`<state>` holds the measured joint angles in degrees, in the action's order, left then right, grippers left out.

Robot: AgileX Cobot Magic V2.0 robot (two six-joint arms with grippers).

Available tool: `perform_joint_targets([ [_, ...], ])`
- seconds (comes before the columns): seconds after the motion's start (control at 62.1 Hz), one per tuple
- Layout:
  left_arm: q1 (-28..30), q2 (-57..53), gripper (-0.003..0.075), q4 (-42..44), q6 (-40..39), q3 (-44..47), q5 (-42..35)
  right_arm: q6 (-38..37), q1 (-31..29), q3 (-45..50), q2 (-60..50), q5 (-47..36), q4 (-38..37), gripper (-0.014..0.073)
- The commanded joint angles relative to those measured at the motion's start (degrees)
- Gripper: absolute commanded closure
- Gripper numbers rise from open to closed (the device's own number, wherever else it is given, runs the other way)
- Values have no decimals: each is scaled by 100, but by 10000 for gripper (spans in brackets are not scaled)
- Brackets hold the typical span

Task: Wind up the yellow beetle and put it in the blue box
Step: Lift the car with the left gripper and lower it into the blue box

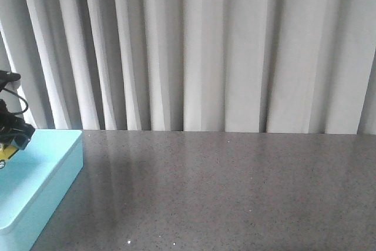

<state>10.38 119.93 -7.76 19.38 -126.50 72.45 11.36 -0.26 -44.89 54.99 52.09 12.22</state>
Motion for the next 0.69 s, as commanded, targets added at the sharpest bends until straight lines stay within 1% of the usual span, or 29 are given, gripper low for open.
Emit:
perform_joint_targets([
  [0.0,120,-20,420,-106,-82,-138,-83,15,9,-148,-78,-272,29,33],
  [0.257,212,654,420,-111,-82,-138,-89,15,9,-148,-78,-272,29,33],
  [0.467,212,857,414,-158,-84,-144,-78,15,9,-148,-78,-272,29,33],
  [0.563,212,857,385,-146,-84,-144,-83,15,9,-148,-78,-267,29,33],
  [0.676,212,857,320,-146,-84,-151,-77,15,9,-148,-78,-267,29,33],
])
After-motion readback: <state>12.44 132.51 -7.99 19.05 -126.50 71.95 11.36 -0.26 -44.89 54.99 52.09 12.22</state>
